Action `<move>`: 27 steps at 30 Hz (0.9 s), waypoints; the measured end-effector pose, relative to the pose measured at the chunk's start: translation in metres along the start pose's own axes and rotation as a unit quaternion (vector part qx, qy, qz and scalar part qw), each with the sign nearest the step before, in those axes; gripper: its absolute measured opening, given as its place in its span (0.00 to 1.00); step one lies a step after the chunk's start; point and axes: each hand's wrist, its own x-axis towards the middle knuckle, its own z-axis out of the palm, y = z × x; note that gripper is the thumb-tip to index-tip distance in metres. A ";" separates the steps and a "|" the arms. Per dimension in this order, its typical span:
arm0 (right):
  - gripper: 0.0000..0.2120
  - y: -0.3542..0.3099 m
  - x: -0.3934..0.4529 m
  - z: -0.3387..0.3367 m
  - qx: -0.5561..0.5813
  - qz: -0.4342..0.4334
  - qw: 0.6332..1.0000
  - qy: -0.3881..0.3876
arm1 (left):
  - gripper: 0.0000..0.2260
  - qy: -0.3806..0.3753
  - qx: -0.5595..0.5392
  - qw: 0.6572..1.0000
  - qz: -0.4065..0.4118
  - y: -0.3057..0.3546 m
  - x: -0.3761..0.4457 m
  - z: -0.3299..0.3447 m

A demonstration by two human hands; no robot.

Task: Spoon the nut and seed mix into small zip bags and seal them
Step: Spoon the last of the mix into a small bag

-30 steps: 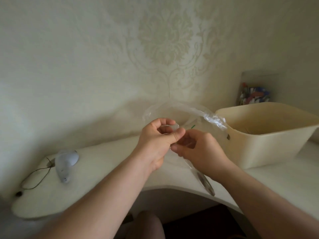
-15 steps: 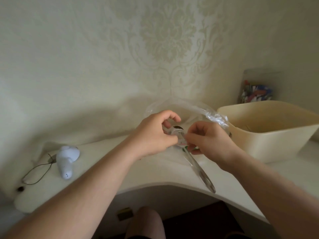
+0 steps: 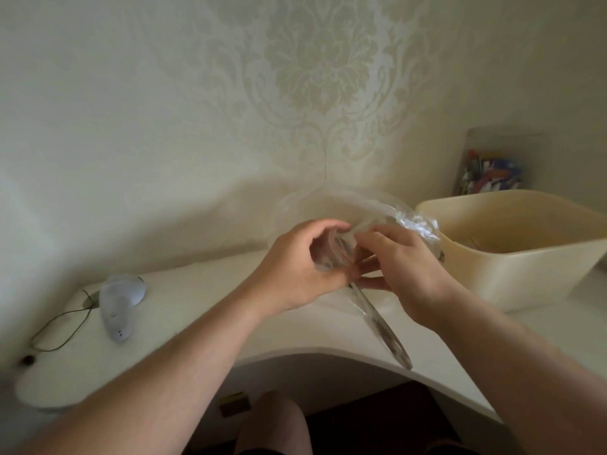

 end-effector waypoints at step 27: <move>0.15 0.049 0.009 -0.051 -0.463 -0.063 0.809 -0.357 | 0.26 -0.027 -0.129 0.972 -0.192 -0.028 0.018 -0.008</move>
